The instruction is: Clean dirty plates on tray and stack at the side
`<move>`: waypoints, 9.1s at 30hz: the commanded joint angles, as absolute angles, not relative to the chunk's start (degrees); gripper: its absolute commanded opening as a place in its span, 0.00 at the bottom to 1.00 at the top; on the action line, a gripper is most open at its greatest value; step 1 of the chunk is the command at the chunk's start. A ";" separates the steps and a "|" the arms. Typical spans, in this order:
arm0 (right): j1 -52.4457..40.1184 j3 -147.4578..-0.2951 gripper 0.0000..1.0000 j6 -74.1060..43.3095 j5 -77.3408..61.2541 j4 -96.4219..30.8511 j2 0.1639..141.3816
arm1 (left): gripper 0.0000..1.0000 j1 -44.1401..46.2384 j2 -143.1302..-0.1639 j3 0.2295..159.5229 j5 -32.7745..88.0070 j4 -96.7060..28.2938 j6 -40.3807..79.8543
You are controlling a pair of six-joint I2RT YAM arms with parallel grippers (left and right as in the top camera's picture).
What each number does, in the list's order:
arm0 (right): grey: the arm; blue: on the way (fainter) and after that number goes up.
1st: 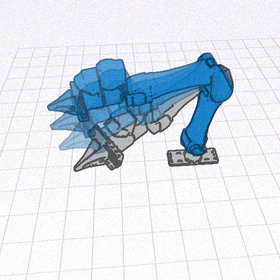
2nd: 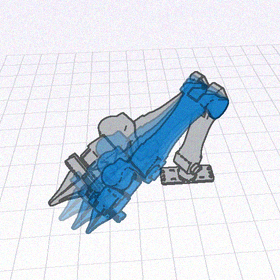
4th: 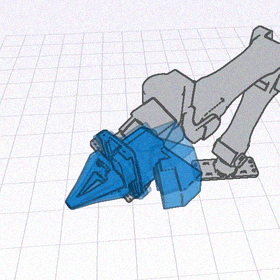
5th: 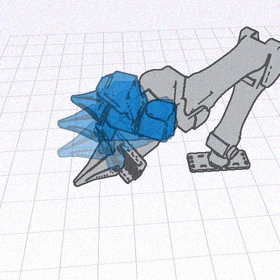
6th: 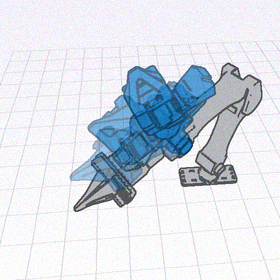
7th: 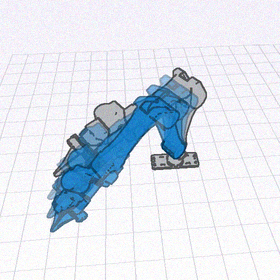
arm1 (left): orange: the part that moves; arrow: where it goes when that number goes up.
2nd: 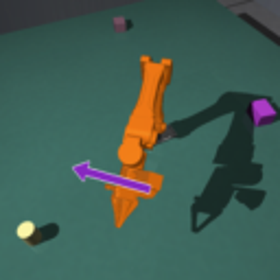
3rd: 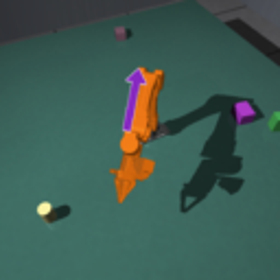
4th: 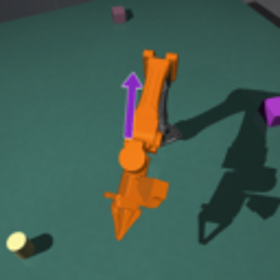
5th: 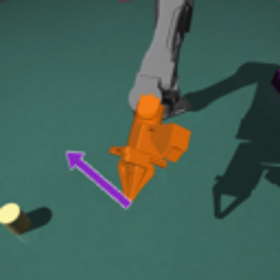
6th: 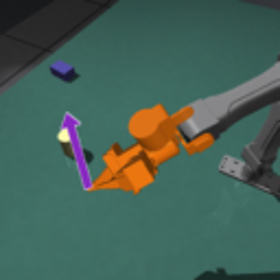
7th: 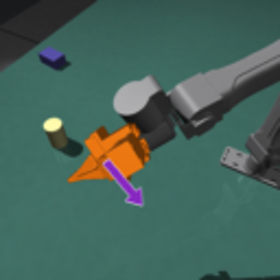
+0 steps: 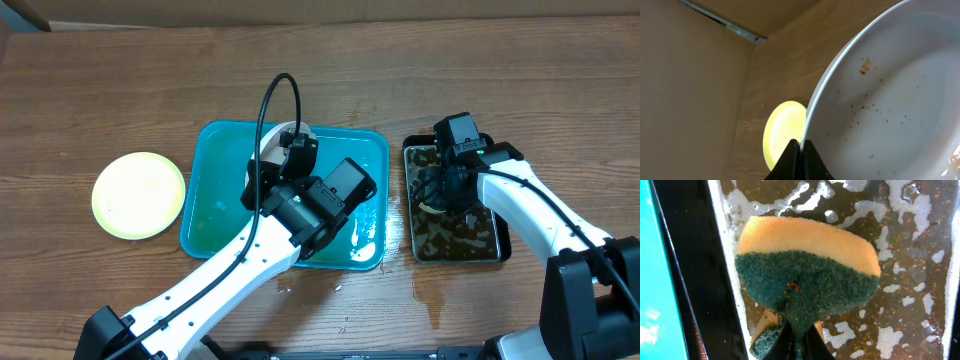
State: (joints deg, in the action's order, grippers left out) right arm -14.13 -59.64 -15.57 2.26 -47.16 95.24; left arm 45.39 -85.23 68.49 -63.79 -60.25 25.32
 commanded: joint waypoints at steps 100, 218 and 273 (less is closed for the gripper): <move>-15.20 -59.94 0.04 -10.55 -15.00 -52.62 99.11 | 0.04 44.60 -84.31 68.38 -61.39 -63.18 30.09; -15.49 -67.13 1.00 -19.81 -5.06 -65.60 78.15 | 1.00 -6.68 -68.99 65.89 13.10 -75.57 4.67; -5.56 -38.22 1.00 -9.17 2.83 -40.32 17.56 | 1.00 -6.72 -34.74 51.64 13.10 -61.93 5.30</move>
